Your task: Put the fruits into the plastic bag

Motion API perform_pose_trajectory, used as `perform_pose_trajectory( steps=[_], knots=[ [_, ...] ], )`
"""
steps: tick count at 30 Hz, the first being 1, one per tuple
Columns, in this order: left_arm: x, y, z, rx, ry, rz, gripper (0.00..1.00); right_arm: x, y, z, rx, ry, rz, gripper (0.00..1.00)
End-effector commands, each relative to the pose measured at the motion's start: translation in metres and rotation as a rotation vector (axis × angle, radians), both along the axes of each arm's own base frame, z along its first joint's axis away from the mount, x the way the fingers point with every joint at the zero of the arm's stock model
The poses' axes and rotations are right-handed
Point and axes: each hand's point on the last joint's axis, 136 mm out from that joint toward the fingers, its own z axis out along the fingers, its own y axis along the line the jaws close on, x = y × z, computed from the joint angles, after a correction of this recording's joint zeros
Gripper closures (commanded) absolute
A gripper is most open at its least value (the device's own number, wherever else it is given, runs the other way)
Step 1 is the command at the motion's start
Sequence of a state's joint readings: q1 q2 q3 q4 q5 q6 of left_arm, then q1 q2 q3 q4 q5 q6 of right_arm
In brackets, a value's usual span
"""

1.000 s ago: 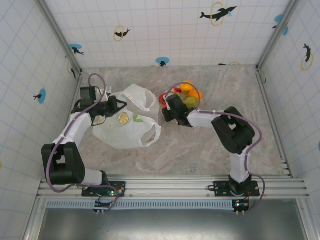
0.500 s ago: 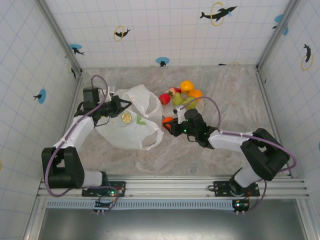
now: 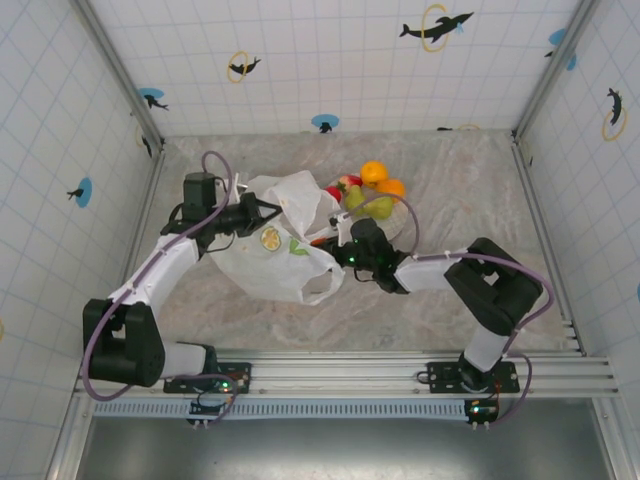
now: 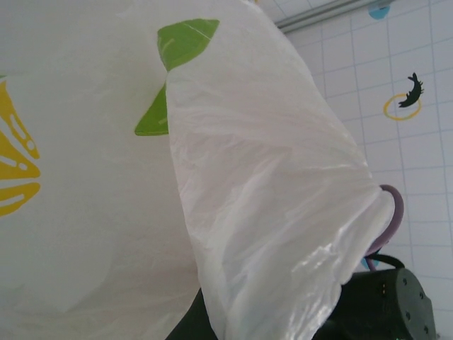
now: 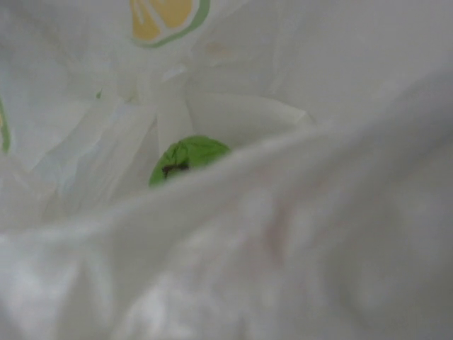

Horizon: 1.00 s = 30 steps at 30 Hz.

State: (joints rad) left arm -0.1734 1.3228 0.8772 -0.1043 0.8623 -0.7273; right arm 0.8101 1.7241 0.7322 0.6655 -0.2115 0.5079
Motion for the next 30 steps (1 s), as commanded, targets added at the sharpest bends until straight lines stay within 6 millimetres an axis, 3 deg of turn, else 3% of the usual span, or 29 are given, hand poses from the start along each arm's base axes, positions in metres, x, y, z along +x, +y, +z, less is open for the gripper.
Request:
perform_pose_trajectory(
  steps=[1, 3, 8, 13, 19, 30],
  knots=[
    [-0.010, -0.006, 0.008, -0.008, 0.002, -0.016, 1.00, 0.017, -0.022, 0.033, 0.049, -0.072, -0.093, 0.55],
    [-0.012, -0.007, 0.005, -0.012, 0.017, -0.021, 1.00, 0.015, -0.029, 0.033, 0.038, -0.067, -0.109, 0.55],
    [-0.012, -0.010, -0.001, -0.029, 0.040, -0.014, 1.00, 0.002, -0.022, 0.023, 0.057, -0.023, -0.130, 0.54],
    [-0.012, -0.014, -0.007, -0.036, 0.067, -0.017, 1.00, 0.005, -0.018, 0.006, 0.086, 0.084, -0.234, 0.54],
    [-0.015, -0.018, -0.017, -0.034, 0.084, -0.030, 1.00, 0.017, 0.007, -0.012, 0.103, 0.215, -0.284, 0.52],
    [-0.014, -0.023, -0.025, -0.025, 0.072, -0.037, 1.00, 0.041, 0.058, -0.021, 0.253, 0.405, -0.335, 0.43]
  ],
)
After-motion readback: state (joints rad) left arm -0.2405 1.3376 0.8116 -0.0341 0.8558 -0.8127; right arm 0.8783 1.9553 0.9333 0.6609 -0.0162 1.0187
